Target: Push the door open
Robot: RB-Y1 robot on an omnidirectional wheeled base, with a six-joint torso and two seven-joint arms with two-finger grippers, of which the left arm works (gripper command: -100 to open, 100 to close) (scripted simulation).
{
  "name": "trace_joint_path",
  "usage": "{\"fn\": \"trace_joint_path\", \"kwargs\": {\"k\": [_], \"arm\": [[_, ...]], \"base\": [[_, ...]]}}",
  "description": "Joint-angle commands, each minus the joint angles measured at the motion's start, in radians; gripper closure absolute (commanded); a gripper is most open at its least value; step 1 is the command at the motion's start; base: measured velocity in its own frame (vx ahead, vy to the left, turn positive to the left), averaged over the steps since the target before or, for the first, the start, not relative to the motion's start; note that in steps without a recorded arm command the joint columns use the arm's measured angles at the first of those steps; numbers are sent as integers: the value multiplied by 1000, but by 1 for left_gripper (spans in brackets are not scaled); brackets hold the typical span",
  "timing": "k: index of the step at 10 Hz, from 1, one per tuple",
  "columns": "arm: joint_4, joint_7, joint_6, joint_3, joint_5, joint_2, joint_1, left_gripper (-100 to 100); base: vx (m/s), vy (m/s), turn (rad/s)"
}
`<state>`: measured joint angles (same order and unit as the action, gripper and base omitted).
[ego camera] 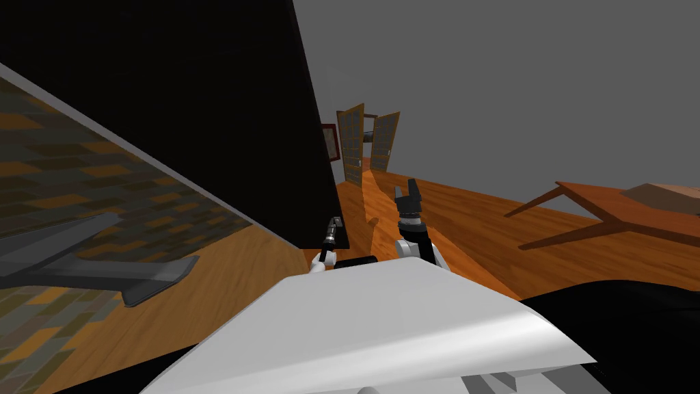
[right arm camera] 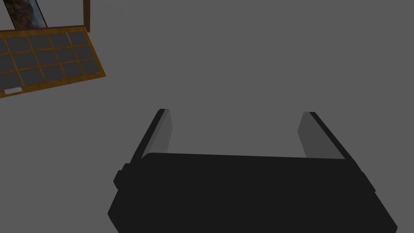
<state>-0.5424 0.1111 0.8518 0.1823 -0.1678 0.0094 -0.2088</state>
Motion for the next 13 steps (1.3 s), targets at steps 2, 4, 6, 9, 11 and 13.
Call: {"fn": "trace_joint_path", "kwargs": {"k": [2, 4, 6, 9, 11, 13], "arm": [[-2, 1, 1, -1, -1, -14, 3, -100], [-2, 1, 1, -1, -1, -14, 3, 100], [-2, 1, 1, -1, -1, -14, 3, 100], [0, 4, -4, -17, -9, 5, 2, 100], [-17, 3, -17, -7, -6, 28, 14, -100], [-20, 4, -20, -3, -5, 29, 14, -100]], "base": [[136, -44, 5], [-18, 8, -14], [-16, 7, -3], [29, -16, 16], [47, -32, 70], [-172, 63, 9]]}}
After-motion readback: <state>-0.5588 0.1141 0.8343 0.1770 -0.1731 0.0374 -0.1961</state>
